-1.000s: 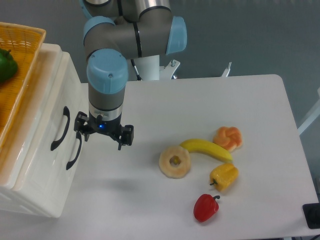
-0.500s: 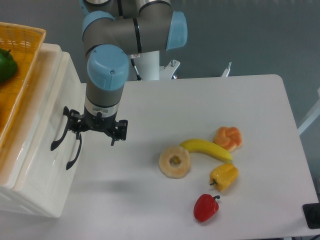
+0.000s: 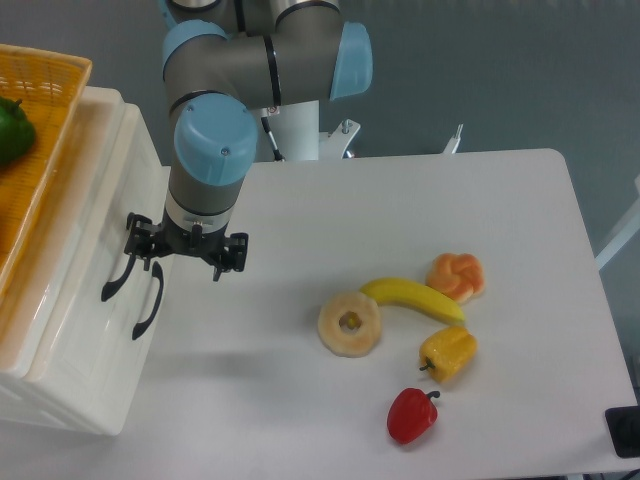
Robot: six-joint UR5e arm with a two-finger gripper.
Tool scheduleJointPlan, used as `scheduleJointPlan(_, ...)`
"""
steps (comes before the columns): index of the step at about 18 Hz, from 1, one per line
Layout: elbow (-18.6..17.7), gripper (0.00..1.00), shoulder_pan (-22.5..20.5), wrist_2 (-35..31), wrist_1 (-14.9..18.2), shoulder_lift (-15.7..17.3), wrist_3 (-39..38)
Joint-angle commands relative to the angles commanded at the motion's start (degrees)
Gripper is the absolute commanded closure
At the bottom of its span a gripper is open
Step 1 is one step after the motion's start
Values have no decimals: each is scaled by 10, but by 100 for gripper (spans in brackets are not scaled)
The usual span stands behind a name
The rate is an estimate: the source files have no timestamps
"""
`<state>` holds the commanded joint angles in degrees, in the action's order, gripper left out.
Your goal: Slide open the top white drawer
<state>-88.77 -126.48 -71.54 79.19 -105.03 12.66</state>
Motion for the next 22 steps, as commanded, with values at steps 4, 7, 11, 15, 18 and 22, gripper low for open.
scheduleJointPlan(4, 5, 0, -1, 10, -1, 0, 1)
scheduleJointPlan(7, 7, 0, -3, 18, -3, 0, 2)
scheduleJointPlan(11, 8, 0, 2, 23, -4, -2, 2)
scheduleJointPlan(15, 9, 0, 2, 31, -1, -1, 4)
scheduleJointPlan(18, 9, 0, 2, 33, -1, -1, 4)
scheduleJointPlan(22, 8, 0, 3, 33, 0, -2, 4)
